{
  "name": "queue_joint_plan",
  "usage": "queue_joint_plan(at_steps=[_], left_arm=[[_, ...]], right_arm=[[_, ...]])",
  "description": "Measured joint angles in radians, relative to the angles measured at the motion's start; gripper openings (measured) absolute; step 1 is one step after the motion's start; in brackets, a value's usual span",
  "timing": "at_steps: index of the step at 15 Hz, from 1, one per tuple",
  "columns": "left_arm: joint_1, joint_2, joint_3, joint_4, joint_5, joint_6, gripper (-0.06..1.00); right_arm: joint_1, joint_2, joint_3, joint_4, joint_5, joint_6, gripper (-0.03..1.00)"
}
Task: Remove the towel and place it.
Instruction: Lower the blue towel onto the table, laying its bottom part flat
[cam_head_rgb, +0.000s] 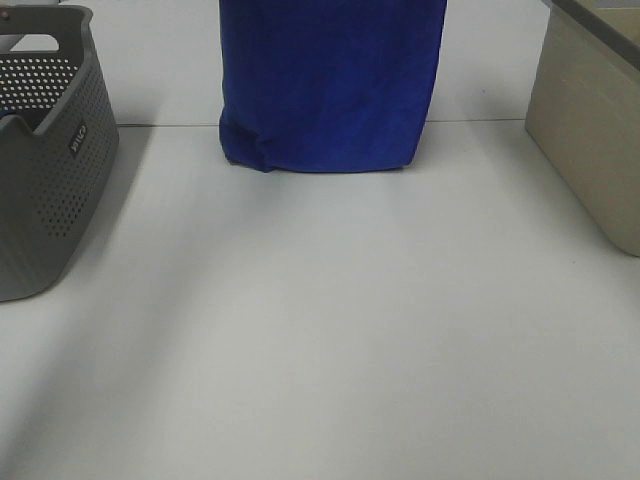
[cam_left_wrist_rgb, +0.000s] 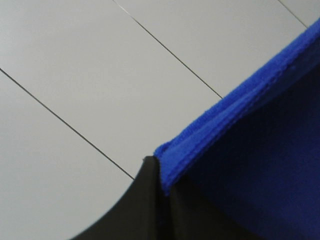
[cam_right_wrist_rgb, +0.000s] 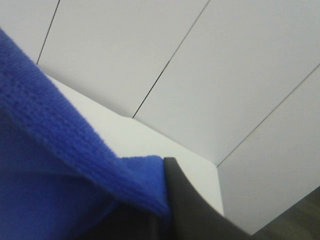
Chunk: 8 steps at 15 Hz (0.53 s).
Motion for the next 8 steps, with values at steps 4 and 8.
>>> queue_joint_plan(at_steps=[4,8], left_arm=[[-0.004,-0.085,0.000,-0.050,0.383,-0.022,0.00],[-0.005,-0.196,-0.001,-0.061,0.735,-0.089,0.00]], right_arm=[[0.001,-0.062,0.000,0.353,0.231,-0.171,0.02],[0.001,-0.118,0.000,0.634,0.501,-0.377,0.02]])
